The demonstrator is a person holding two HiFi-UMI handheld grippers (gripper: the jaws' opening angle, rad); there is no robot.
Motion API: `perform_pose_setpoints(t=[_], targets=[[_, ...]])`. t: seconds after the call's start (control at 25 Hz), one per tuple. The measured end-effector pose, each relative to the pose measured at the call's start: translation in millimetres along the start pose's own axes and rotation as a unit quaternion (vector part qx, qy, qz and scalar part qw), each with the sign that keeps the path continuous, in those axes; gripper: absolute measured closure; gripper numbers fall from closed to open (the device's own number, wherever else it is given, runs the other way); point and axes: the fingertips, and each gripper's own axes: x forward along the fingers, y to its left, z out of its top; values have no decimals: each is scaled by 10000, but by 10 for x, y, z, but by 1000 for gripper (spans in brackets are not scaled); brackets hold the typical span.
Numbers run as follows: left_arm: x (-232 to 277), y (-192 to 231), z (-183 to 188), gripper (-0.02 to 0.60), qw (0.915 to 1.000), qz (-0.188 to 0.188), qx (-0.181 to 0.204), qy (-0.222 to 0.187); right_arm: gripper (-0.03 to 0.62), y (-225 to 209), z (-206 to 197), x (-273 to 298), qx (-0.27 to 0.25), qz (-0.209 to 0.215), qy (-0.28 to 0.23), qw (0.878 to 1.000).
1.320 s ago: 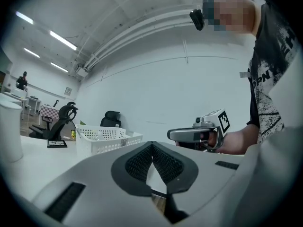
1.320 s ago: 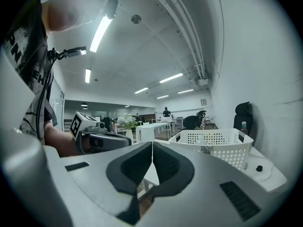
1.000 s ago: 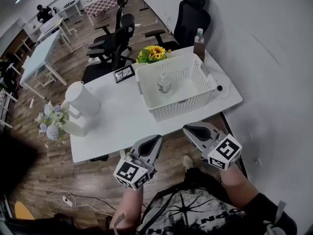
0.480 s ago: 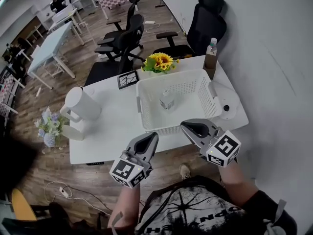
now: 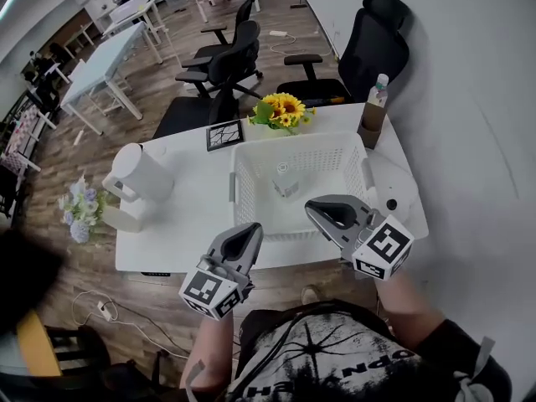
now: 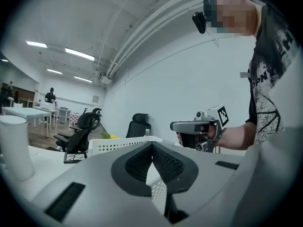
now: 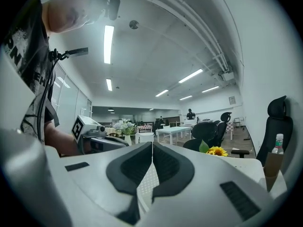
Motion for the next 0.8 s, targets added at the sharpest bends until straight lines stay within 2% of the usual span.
perform_pose_setpoints(t=[0.28,0.52,0.8], targets=[[32,115,-38,571,9997,185,-154,-42,571,-111,35,75,-42,131,-52,9999],[32,188,71,571,10000,-1,-6,-35,571,-167,105,184,-83,-21,-19,10000],[-56,395,127,571,9999,-135,-30,-87,571,-281,128,413,-172,-259,247,9992]])
